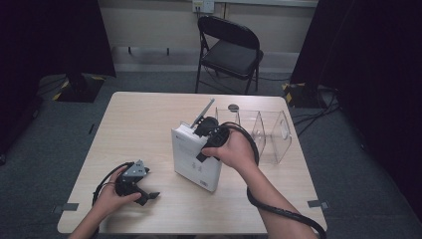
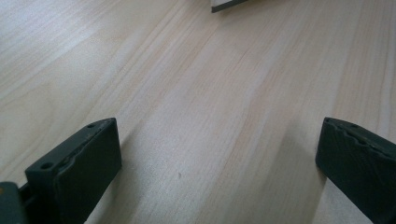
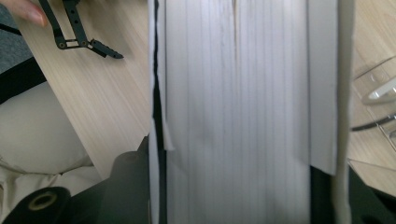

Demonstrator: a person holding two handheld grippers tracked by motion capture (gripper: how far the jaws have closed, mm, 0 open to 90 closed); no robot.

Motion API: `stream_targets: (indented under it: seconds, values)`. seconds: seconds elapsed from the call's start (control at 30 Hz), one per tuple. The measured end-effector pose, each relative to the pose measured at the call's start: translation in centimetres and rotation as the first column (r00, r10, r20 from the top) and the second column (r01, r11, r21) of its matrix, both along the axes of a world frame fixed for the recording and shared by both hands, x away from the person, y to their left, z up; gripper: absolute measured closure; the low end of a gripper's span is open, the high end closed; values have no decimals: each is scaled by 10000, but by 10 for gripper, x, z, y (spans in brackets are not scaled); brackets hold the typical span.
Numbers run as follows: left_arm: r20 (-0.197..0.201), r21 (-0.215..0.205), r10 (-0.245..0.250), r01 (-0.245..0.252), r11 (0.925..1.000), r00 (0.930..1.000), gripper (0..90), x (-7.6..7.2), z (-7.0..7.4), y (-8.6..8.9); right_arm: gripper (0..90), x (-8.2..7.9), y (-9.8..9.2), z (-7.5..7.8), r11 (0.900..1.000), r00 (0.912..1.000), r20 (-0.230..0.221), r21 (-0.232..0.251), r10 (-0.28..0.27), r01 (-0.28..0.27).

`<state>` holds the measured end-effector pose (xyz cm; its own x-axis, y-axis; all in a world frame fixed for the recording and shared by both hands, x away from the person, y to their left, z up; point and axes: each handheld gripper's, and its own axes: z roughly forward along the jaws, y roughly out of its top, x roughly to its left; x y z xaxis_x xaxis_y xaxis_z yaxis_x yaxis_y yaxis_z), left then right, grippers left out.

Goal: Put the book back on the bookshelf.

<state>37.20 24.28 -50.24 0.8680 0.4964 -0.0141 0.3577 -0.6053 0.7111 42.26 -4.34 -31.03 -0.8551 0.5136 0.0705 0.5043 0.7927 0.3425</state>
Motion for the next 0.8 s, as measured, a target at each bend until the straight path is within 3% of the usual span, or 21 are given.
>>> stream_targets:
  seconds: [0.27,0.4,0.53,0.8]
  values:
    - [0,-5,10,-10,10000,10000,0,0,0,0,519,-4,-11,0,9998,9999,57,-134,-137,138]
    - [0,0,6,-6,10000,10000,0,0,0,0,517,-8,-17,-7,9994,9997,168,-280,-183,188]
    - [1,-4,7,-7,10000,10000,0,0,0,0,512,-11,-21,-9,9998,9990,428,-184,105,-98]
    - [1,-4,1,-1,10000,10000,0,0,0,0,502,-4,-20,-9,9975,9996,57,-649,271,-266]
